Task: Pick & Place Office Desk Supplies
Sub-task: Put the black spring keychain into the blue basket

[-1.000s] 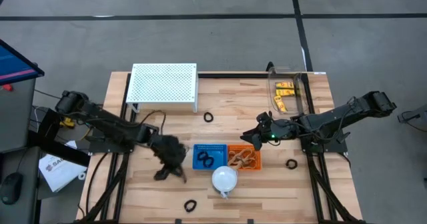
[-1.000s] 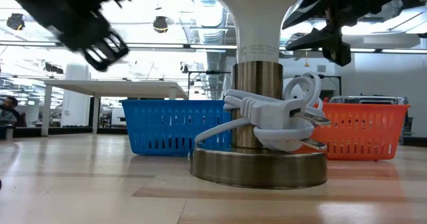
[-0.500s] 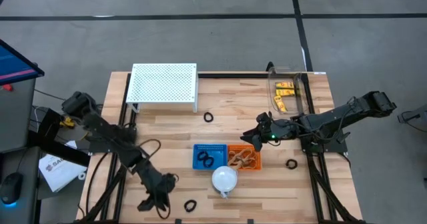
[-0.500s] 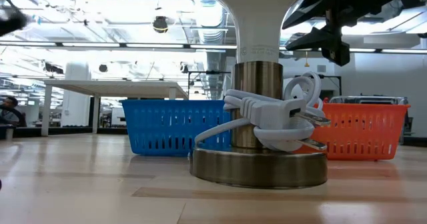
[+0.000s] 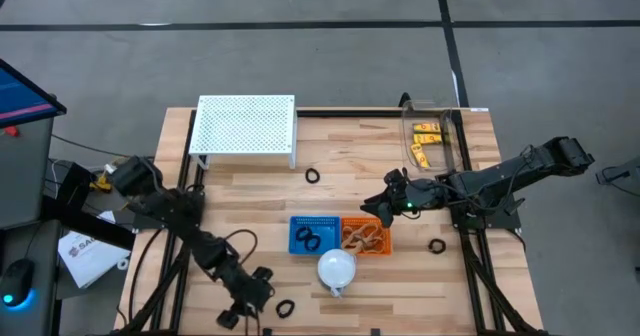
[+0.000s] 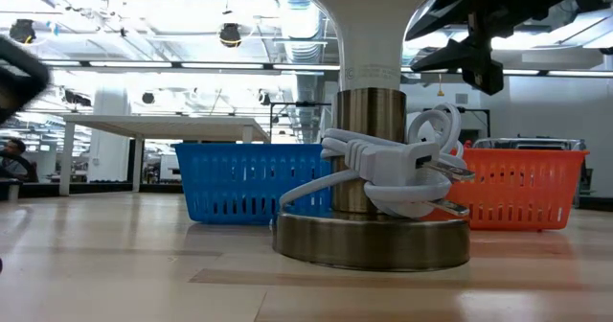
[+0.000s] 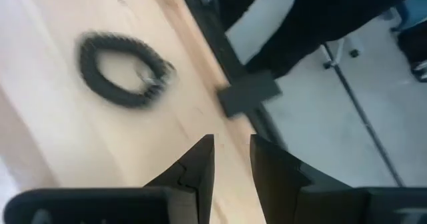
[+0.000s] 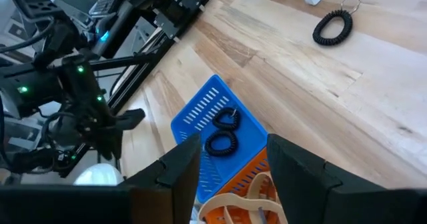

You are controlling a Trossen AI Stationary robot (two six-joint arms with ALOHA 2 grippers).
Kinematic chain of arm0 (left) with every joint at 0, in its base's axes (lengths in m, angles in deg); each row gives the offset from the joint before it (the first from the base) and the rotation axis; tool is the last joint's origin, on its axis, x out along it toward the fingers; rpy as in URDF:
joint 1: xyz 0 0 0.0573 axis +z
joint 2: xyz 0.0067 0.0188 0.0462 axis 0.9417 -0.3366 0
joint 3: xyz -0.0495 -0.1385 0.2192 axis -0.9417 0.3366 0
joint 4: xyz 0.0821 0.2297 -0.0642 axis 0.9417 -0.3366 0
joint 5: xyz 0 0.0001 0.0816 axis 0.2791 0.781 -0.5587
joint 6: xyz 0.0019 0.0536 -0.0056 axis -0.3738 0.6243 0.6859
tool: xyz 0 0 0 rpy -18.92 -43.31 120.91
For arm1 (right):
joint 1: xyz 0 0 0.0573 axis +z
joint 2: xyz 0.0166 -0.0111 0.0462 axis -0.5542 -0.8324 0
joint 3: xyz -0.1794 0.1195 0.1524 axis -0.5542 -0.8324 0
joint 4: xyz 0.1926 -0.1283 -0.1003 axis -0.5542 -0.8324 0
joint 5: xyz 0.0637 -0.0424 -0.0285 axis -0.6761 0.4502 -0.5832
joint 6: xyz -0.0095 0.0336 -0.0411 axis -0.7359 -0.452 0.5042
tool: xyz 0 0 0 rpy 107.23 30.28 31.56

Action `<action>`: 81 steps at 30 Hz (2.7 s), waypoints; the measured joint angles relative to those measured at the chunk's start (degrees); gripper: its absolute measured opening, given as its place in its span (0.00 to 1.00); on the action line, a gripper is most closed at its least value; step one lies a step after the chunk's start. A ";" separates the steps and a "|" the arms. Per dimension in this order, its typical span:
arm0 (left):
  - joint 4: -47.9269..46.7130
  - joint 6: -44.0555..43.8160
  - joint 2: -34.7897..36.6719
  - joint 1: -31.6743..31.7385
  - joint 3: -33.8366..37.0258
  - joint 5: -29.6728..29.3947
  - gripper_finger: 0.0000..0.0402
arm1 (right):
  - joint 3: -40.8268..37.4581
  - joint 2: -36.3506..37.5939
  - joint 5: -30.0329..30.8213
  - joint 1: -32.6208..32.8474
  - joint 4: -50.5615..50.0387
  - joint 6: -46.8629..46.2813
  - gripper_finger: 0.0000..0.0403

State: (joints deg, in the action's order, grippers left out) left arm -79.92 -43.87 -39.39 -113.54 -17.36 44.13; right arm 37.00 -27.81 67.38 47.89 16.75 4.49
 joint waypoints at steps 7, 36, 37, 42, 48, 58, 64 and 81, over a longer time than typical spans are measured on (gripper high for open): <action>0.51 6.90 -3.71 3.10 -2.07 -0.52 0.22 | 0.00 0.00 -1.23 0.01 -0.84 0.14 0.42; 9.35 6.65 -11.24 4.25 -6.23 -1.33 0.22 | 0.02 3.23 -11.45 -3.73 -9.19 4.39 0.42; 9.37 6.08 -11.25 3.62 -6.23 -1.35 0.22 | 0.01 3.23 -11.45 -3.73 -9.20 4.38 0.42; 9.62 2.89 -12.27 1.48 -6.18 -2.08 0.22 | 0.01 3.23 -11.45 -3.71 -9.19 4.22 0.42; 9.76 1.44 -12.33 1.82 -6.18 -5.31 0.22 | 0.02 3.23 -11.45 -3.71 -9.08 4.19 0.42; 9.75 1.35 -13.01 1.62 -6.18 -6.81 0.26 | 0.02 3.21 -11.45 -3.71 -9.08 4.19 0.42; 12.19 -0.09 -15.03 1.64 -6.30 -6.91 0.40 | 0.02 3.21 -11.43 -3.33 -9.11 4.18 0.42; 13.55 -8.54 -18.76 2.05 -6.28 -9.84 0.16 | 0.02 3.21 -11.35 -1.72 -9.51 3.12 0.42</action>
State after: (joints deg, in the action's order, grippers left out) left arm -66.37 -52.41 -58.15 -111.49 -23.64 34.29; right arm 37.01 -24.60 56.04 46.17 7.24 7.62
